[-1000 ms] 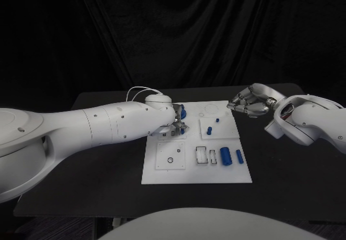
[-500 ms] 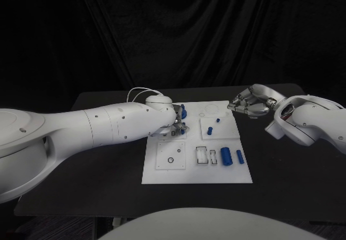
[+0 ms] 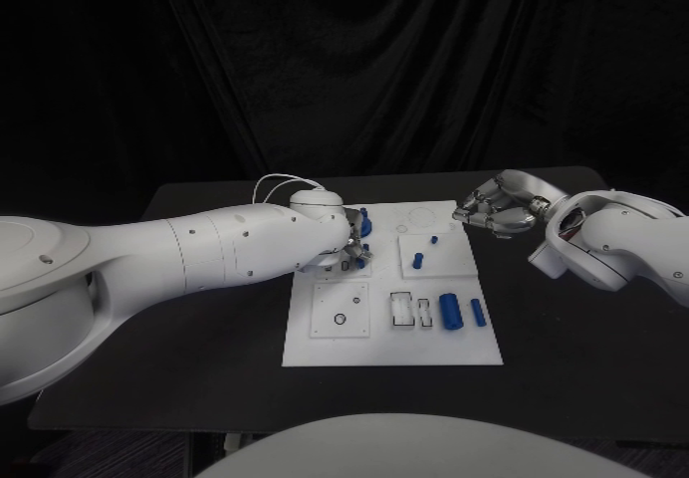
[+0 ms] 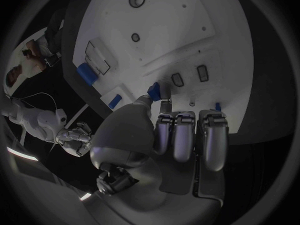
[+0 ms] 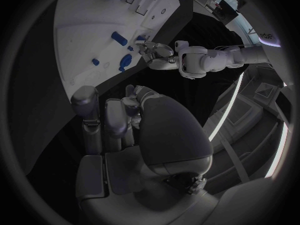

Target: Assemble the parts on the task board

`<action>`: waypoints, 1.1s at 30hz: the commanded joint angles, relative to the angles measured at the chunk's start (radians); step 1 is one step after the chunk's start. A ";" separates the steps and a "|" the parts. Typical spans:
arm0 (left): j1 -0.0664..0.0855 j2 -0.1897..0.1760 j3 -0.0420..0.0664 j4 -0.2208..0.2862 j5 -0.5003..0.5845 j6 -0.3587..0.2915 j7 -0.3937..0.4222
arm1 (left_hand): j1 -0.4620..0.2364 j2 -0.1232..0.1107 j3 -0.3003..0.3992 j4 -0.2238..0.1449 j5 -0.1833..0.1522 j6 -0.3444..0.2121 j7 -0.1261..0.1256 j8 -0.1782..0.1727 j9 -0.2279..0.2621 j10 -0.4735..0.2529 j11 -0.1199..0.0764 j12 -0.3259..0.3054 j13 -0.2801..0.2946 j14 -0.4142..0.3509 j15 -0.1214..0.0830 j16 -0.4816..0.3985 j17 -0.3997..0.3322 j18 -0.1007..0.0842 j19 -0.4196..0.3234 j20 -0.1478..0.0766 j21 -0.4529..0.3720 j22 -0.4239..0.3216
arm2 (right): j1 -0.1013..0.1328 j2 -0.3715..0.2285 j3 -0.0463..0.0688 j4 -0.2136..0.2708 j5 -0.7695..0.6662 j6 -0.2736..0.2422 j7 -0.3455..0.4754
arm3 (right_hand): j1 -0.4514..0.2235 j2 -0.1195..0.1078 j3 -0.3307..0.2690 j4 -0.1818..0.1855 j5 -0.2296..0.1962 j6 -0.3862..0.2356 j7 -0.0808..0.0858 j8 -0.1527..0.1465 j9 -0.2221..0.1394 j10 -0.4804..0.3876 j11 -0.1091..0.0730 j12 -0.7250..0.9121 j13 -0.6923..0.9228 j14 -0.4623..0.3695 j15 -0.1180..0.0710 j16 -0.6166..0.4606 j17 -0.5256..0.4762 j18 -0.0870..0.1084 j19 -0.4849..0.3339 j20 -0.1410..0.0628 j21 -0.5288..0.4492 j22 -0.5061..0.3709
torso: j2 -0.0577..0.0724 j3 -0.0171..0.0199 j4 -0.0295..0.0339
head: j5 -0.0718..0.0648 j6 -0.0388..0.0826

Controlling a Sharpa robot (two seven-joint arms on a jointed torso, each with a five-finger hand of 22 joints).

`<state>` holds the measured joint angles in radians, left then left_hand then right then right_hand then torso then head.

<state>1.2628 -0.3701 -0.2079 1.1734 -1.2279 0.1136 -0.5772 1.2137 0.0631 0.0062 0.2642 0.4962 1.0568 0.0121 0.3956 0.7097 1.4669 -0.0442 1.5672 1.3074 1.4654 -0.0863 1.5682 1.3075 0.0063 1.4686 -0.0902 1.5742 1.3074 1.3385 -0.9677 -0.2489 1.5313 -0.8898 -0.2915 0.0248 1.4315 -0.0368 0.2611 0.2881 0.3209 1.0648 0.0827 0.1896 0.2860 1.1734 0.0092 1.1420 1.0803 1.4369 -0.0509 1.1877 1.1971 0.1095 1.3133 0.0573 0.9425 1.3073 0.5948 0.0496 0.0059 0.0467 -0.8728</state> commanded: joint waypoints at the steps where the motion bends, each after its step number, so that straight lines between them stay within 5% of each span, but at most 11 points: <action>1: -0.002 -0.001 0.001 0.003 -0.006 0.006 0.017 | 0.014 -0.010 0.025 -0.004 0.021 0.010 -0.002 -0.007 0.009 0.104 -0.010 0.004 0.263 0.105 -0.008 0.003 0.263 -0.006 0.102 -0.008 -0.003 0.263 | -0.003 0.001 0.001 -0.001 0.001 0.019 -0.030 | 0.002 -0.007 0.006 -0.001 0.007 -0.010 0.001 -0.007 0.001 -0.007 0.001 -0.007 -0.004 -0.011 -0.001 -0.010 -0.005 0.018 -0.007 0.001 -0.008 0.026 | 0.000 0.0007 0.0004 | -0.001 0.000; 7: -0.003 -0.006 0.001 0.003 0.042 0.006 0.010 | 0.023 -0.034 0.075 -0.010 0.051 0.012 -0.004 -0.012 0.027 0.104 -0.013 0.004 0.263 0.105 -0.011 0.003 0.263 -0.006 0.102 -0.011 -0.003 0.263 | -0.005 0.002 0.001 -0.004 0.001 0.031 -0.040 | 0.004 -0.008 0.009 -0.001 0.008 -0.012 0.002 -0.007 0.002 -0.020 0.002 -0.020 -0.018 -0.019 0.001 -0.024 -0.019 0.021 -0.016 0.002 -0.032 0.017 | 0.000 0.0001 -0.0007 | 0.003 0.000; 33: -0.003 -0.043 0.001 0.029 0.081 -0.060 -0.003 | 0.022 -0.073 0.172 -0.018 0.065 0.017 -0.005 -0.019 0.061 0.104 -0.015 0.004 0.263 0.105 -0.013 0.003 0.263 -0.006 0.102 -0.013 -0.003 0.263 | -0.010 -0.004 0.001 -0.009 0.001 0.055 -0.056 | 0.005 -0.008 0.014 0.000 0.008 -0.016 0.005 -0.009 0.003 -0.044 0.005 -0.042 -0.044 -0.033 0.004 -0.049 -0.043 0.027 -0.032 0.005 -0.075 0.001 | 0.000 -0.0008 0.0010 | 0.004 0.000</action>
<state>1.2620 -0.4109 -0.2081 1.1977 -1.1521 0.0845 -0.5849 1.2365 0.0002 0.1706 0.2481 0.5546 1.0703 0.0126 0.3830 0.7679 1.4668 -0.0514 1.5672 1.3075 1.4669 -0.0947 1.5682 1.3075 0.0063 1.4692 -0.0966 1.5742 1.3074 1.3313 -0.9695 -0.2489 1.5234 -0.8897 -0.2475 -0.0093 1.4316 -0.0369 0.2682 0.2868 0.3248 1.0556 0.0878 0.1858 0.2875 1.1395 0.0145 1.1044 1.0378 1.4120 -0.0470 1.1428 1.1558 0.1252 1.2883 0.0609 0.8738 1.3079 0.5948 0.0489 0.0069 0.0522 -0.8728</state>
